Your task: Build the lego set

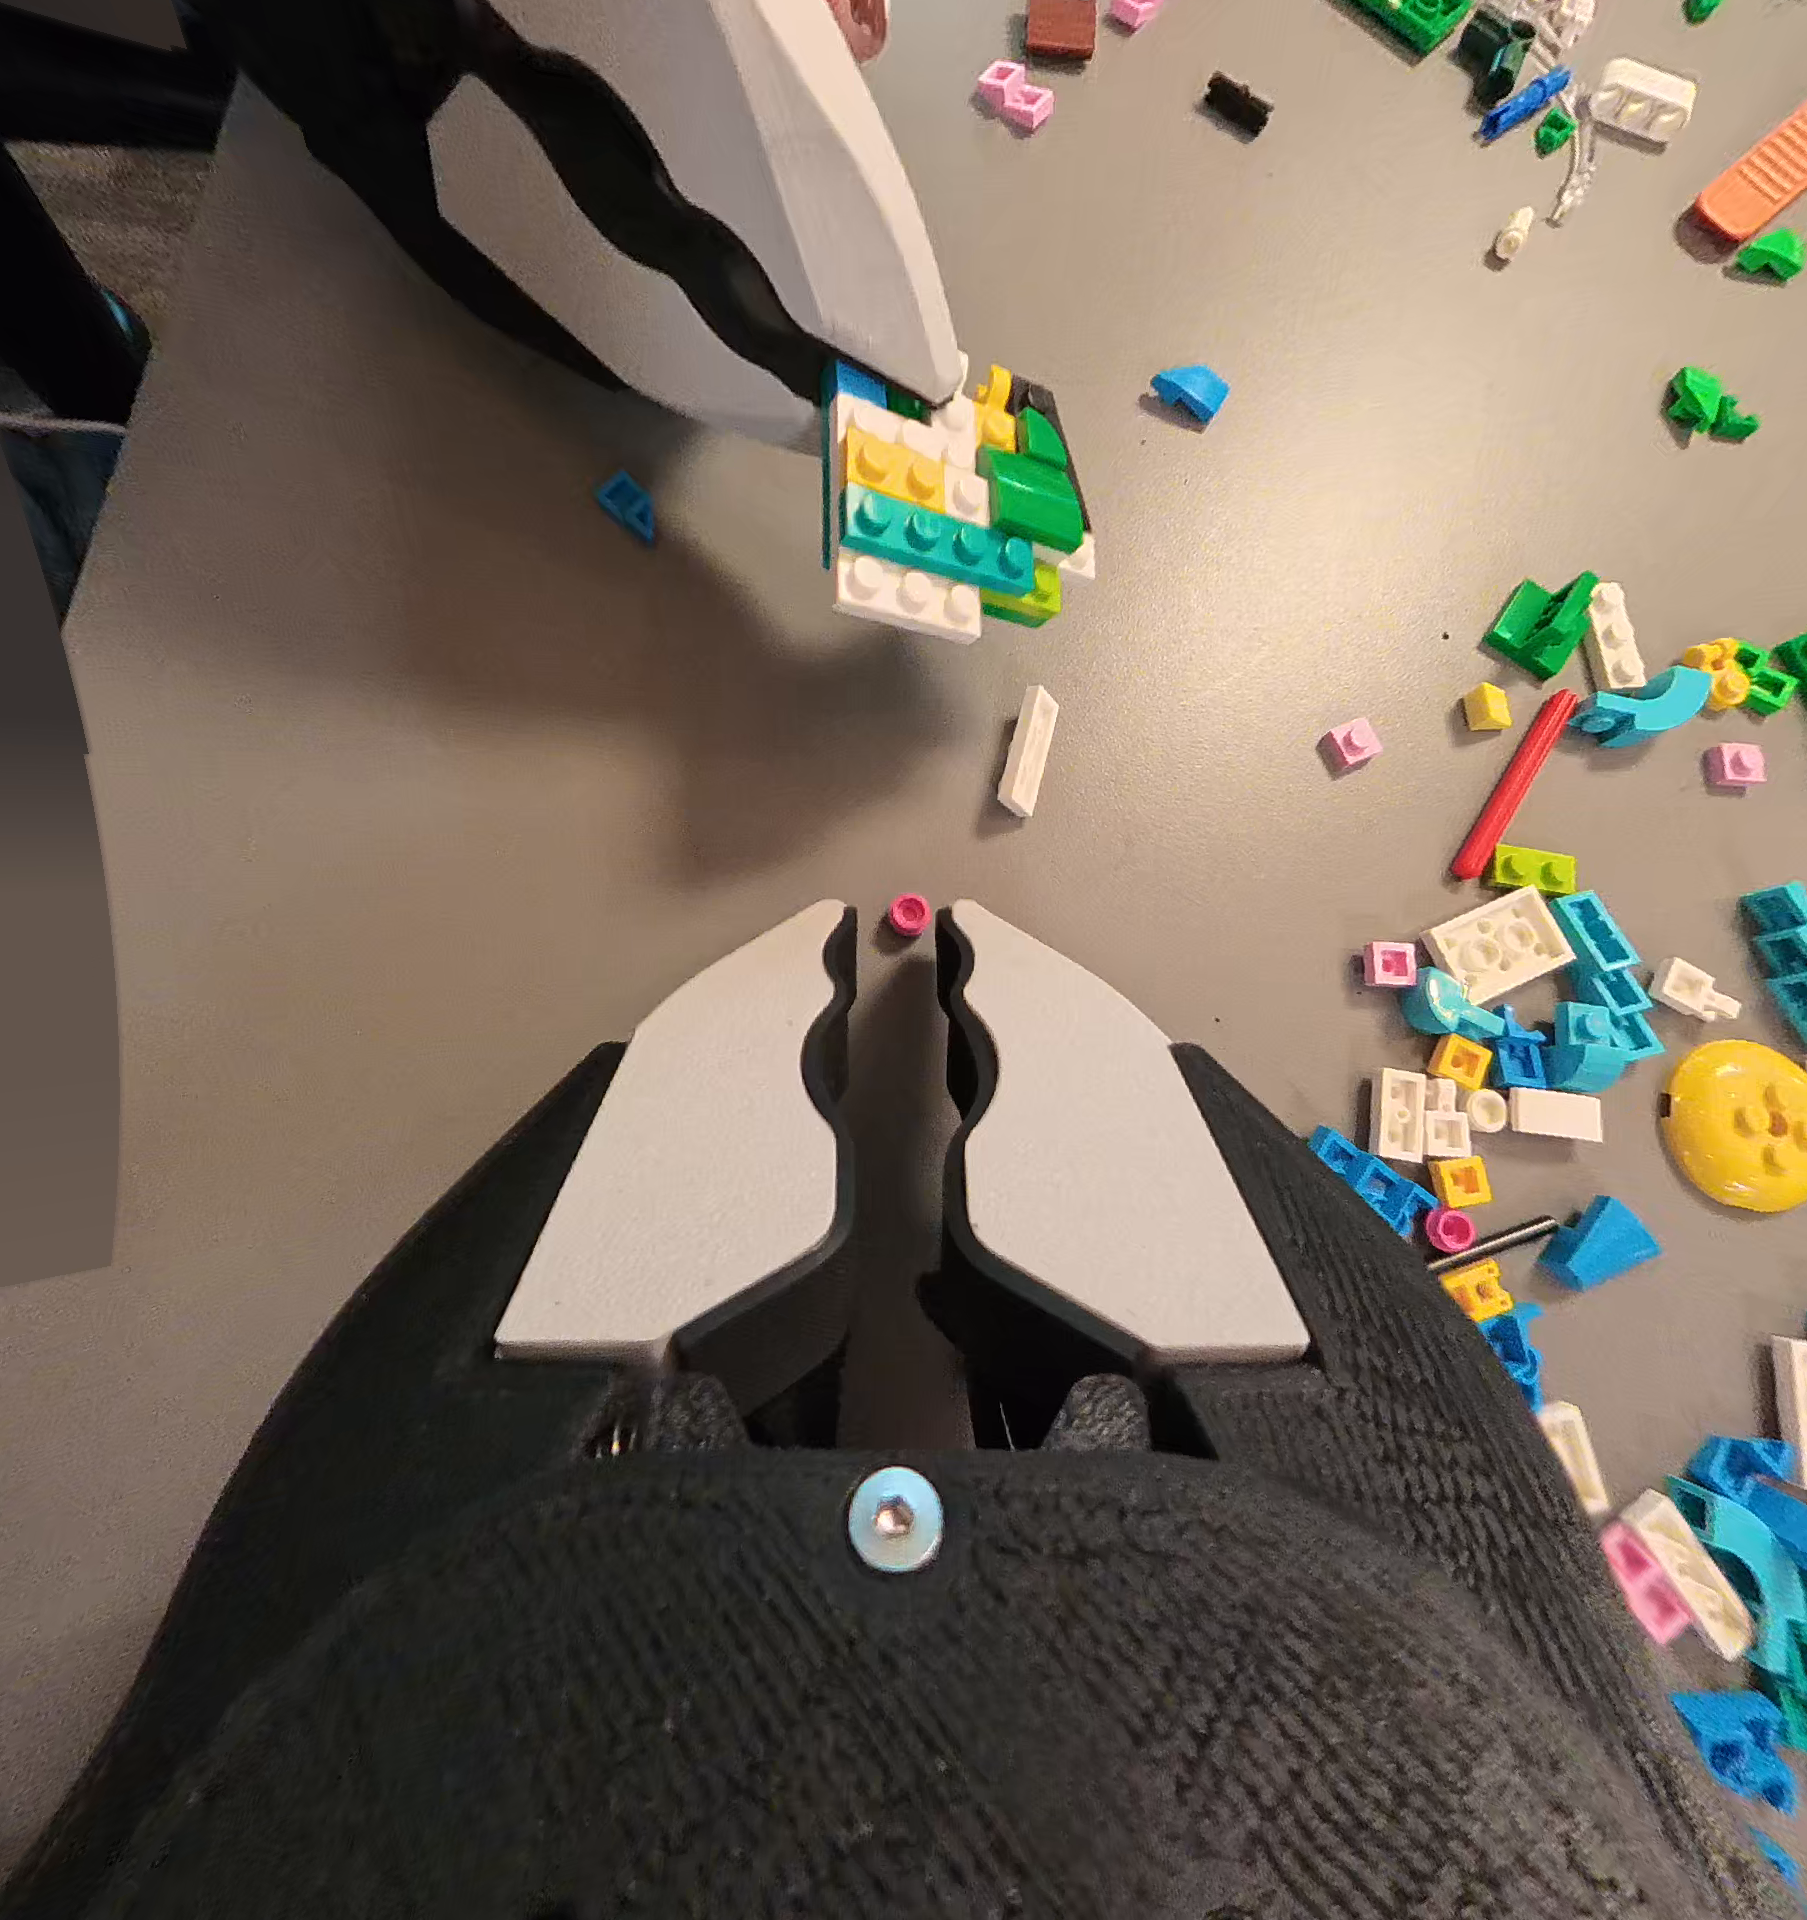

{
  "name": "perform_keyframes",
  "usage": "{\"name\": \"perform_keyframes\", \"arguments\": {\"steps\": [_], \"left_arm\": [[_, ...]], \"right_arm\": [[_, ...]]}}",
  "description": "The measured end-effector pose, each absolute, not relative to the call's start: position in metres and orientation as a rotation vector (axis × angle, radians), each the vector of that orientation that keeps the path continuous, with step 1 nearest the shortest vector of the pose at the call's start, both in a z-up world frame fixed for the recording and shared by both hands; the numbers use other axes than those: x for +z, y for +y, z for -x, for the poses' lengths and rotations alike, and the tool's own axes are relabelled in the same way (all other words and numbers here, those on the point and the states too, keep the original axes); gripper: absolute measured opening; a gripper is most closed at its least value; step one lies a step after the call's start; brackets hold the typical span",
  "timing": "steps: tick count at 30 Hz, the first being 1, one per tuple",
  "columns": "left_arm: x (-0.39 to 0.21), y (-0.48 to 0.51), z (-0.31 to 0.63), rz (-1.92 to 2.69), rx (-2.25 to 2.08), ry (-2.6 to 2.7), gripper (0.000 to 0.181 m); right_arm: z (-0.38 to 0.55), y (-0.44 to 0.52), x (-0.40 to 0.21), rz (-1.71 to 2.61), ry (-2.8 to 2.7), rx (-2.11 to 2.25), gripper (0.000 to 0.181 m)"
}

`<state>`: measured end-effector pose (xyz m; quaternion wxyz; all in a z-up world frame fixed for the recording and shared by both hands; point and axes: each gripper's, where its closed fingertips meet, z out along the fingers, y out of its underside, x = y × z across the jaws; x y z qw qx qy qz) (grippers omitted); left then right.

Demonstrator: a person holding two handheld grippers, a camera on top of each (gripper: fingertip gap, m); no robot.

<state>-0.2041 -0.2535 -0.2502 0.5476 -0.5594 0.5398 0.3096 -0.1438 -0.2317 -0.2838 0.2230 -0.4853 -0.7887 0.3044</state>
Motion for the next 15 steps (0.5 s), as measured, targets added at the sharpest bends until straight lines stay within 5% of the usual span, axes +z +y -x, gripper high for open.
{"name": "perform_keyframes", "arguments": {"steps": [15], "left_arm": [[-0.25,-0.252,0.205,1.331,0.722,1.274,0.006]], "right_arm": [[0.124,-0.21,-0.276,1.448,-2.26,0.54,0.004]]}}
